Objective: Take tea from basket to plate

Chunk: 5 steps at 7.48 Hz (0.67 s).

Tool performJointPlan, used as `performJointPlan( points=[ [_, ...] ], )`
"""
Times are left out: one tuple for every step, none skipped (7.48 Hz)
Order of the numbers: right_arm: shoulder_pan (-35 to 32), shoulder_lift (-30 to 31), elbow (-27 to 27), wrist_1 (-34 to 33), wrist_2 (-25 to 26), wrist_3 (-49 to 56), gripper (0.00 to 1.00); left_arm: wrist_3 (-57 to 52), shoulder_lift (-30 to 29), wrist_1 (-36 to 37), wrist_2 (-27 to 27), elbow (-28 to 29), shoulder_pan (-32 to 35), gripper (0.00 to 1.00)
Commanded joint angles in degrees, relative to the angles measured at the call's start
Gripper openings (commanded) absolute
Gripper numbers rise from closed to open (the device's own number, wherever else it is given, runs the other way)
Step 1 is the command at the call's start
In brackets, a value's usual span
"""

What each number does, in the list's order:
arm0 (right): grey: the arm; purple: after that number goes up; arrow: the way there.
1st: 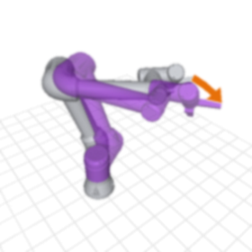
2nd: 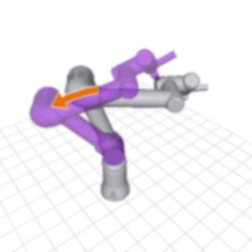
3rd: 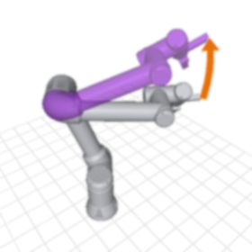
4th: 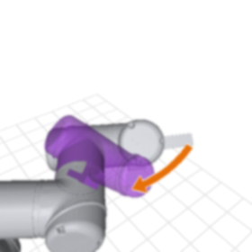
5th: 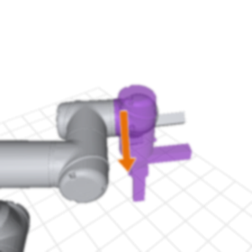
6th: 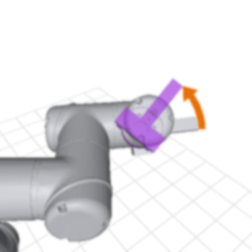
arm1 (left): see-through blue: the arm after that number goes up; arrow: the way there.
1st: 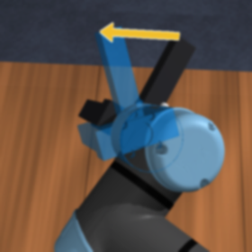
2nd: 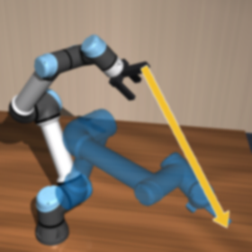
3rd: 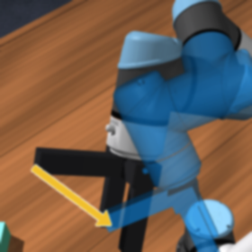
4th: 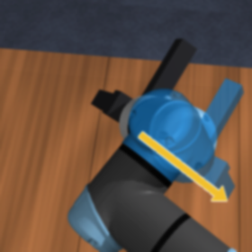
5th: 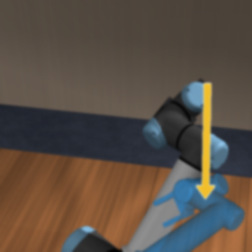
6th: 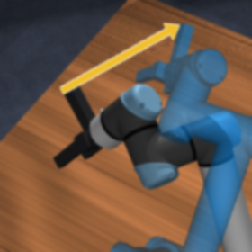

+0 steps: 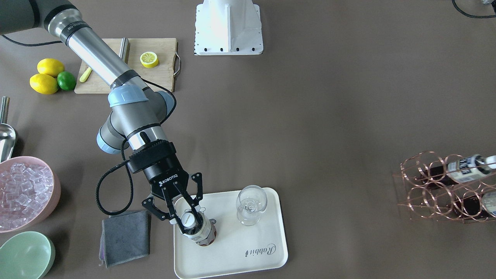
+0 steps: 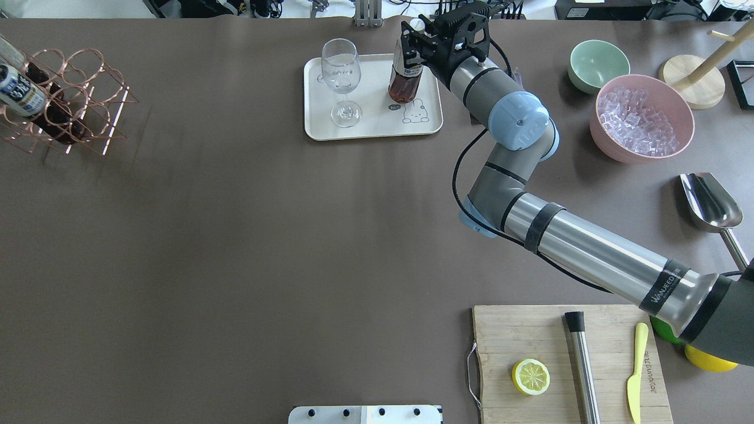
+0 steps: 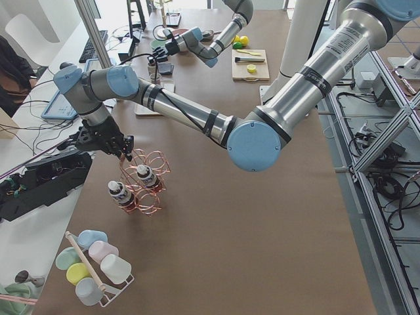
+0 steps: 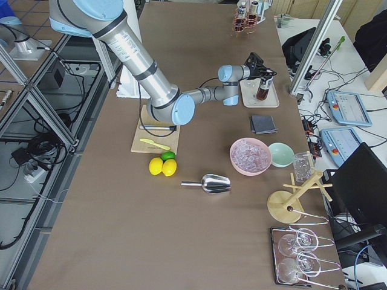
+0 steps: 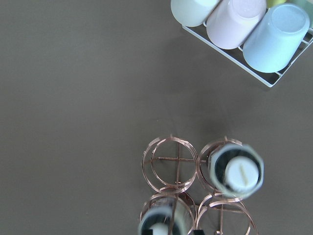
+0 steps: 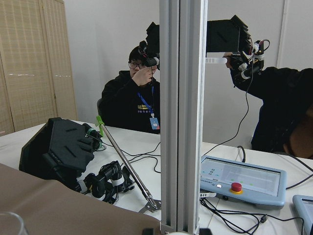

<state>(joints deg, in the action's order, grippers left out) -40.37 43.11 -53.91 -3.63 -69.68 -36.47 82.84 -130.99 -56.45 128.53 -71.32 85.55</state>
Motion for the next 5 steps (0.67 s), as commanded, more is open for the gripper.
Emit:
performJointPlan(
  points=[
    [0.9,0.3,0.0,0.2,0.8,0.0,0.0,1.2,0.5,-1.6,-1.6,0.6,-1.8,0.99],
    [0.9,0.4,-0.1,0.2,0.7,0.0,0.0,1.1,0.5,-0.5,-1.6,0.2,-1.7,0.99],
    [1.0,0.4,-0.2,0.1,0.6,0.0,0.0,0.8,0.6,1.2,-1.6,-1.4,-1.1,0.99],
    [1.1,0.9,-0.6,-0.1,0.4,0.3,0.54,0.7,3.6,1.3,-1.7,-4.4,-0.7,0.99],
    [1.1,0.9,-0.8,-0.1,0.2,0.4,1.0,0.5,8.3,1.6,-1.6,-11.0,1.0,0.99]
  ],
)
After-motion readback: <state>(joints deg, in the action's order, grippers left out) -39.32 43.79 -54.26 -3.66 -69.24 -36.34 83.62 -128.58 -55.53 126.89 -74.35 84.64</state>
